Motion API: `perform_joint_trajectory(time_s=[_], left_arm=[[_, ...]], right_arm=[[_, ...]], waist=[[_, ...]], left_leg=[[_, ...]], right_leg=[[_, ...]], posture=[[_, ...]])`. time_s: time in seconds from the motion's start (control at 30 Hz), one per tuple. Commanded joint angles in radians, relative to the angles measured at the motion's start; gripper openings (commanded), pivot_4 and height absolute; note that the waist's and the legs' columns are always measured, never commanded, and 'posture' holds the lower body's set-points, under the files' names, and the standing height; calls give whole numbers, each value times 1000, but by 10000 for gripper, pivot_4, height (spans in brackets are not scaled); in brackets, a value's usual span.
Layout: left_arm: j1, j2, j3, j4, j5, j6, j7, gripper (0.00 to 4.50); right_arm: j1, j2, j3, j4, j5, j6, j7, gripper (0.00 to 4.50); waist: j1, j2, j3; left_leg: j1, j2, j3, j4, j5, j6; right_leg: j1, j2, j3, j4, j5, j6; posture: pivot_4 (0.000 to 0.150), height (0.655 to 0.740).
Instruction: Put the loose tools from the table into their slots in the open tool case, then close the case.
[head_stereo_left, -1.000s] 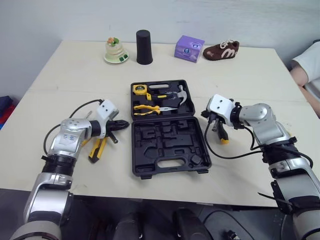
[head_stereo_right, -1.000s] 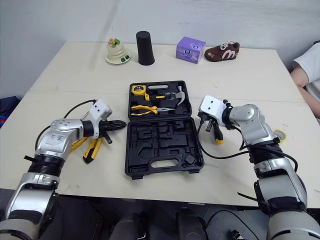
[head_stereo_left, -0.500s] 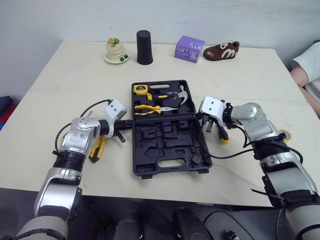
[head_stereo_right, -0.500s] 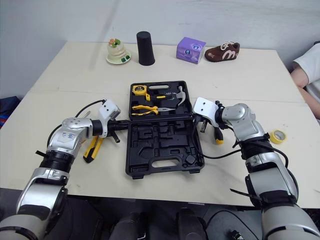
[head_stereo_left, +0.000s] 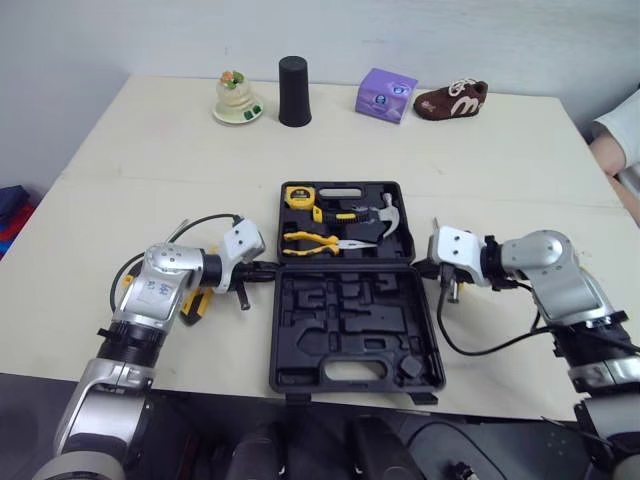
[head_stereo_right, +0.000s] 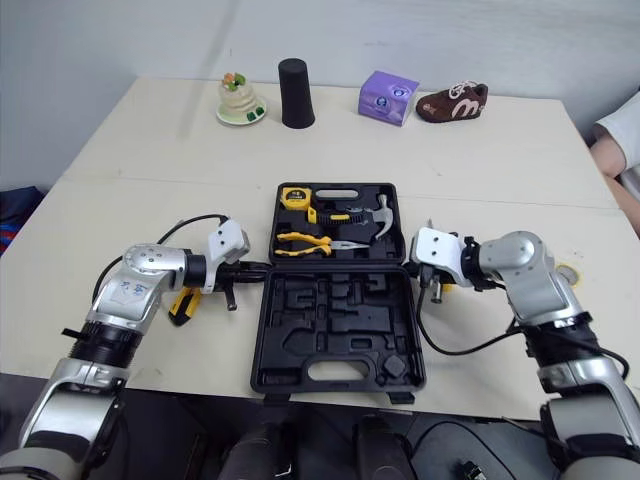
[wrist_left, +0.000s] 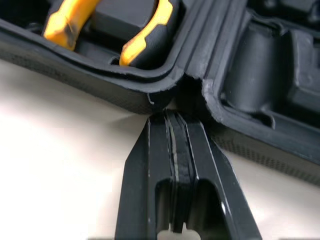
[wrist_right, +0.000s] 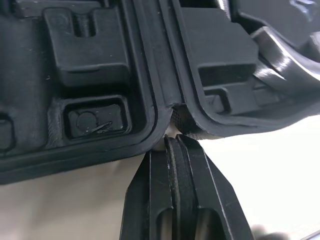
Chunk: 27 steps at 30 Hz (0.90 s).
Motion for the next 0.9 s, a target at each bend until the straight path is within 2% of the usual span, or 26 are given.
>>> perform_joint_trajectory(time_s=[0.03,0.33,0.73,0.9], left_arm=[[13,11,-23,-92,-21,-11,-33,862],[41,38,1,-63,5,-21,31,862],[0,24,2,23,23,-49,92,862],[14,70,36,-19,6,-29,91,862]], right_arm=[[14,-21,-32,-122,65,9,36,0],[100,-21,-56,-204,74,68,-10,0],[125,-32,-58,-217,66,56,-39,0],[113,-65,-111,-183,84,12,-49,0]], waist=[[1,0,0],[5,0,0],[9,0,0],[6,0,0]], left_leg=[[0,0,0,0,0,0],[2,0,0,0,0,0],[4,0,0,0,0,1],[4,0,0,0,0,1]], right_leg=[[0,0,0,0,0,0],[2,0,1,0,0,0],[4,0,1,0,0,0],[4,0,1,0,0,0]], posture=[[1500,7400],[1500,7400],[1500,7400],[1500,7400]])
